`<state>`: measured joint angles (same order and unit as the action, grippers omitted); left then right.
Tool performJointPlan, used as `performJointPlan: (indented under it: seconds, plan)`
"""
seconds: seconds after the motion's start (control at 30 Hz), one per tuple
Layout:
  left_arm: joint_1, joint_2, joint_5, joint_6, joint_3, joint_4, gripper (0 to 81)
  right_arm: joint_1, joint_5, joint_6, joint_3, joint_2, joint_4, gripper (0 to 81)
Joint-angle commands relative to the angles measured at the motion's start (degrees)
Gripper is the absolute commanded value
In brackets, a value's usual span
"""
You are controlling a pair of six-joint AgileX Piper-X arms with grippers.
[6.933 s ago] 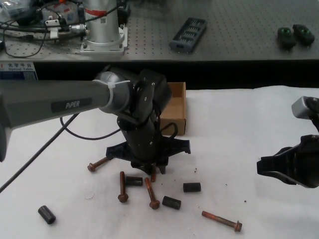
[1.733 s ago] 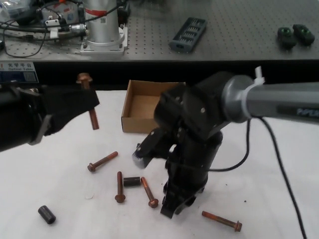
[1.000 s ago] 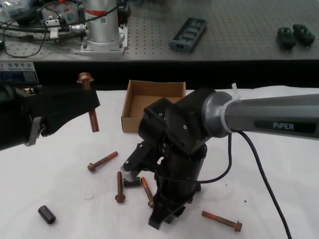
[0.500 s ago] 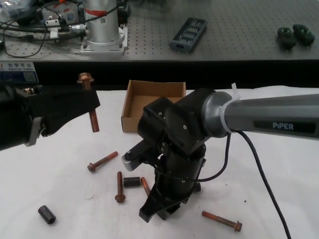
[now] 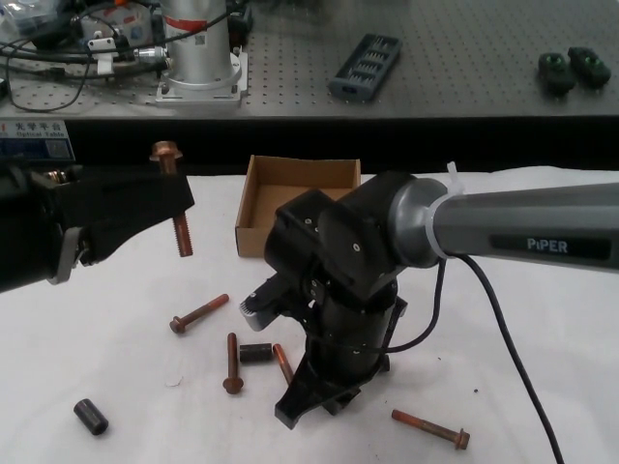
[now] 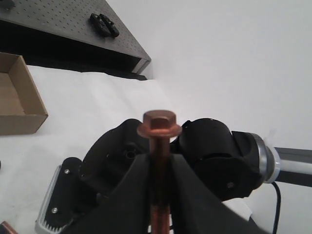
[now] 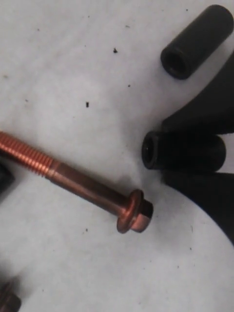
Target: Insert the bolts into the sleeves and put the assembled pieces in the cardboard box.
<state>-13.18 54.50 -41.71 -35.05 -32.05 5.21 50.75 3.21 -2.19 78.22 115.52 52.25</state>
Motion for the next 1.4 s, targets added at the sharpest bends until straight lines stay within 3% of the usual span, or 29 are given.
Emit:
performJointPlan:
  seconds: [0.0,0.17,0.43,0.7,0.93,1.1,1.37]
  plan:
    - [0.09,-0.65,1.54,0.79,-0.26,1.35,0.6,-1.12,-1.78,-0.41,-0.18,-0.32,1.58,7.0]
    - [-0.05,1.14,2.06,2.64,-0.26,1.61,0.6,-4.1,-8.6,-0.41,-5.09,-6.4,-3.76,7.0]
    - [-0.34,9.38,1.92,-2.87,-0.26,17.64,0.6,-10.44,-20.06,-0.41,-20.96,-21.88,-28.11,7.0]
    - [-3.17,19.51,0.16,-12.74,-0.93,32.82,0.6,-15.51,-39.49,-3.97,-25.37,-27.1,-38.25,7.0]
    - [-4.86,25.47,-0.8,-17.02,-4.1,38.57,0.6,-18.0,-44.2,-7.6,-31.3,-27.35,-43.55,7.0]
    - [-6.14,28.52,-1.58,-17.64,-5.35,38.58,0.6,-18.58,-49.94,-1.01,-32.85,-27.35,-50.04,7.0]
    - [-8.47,29.42,-4.87,-17.77,-5.32,38.58,0.6,-18.58,-56.53,2.19,-32.85,-27.35,-55.3,7.0]
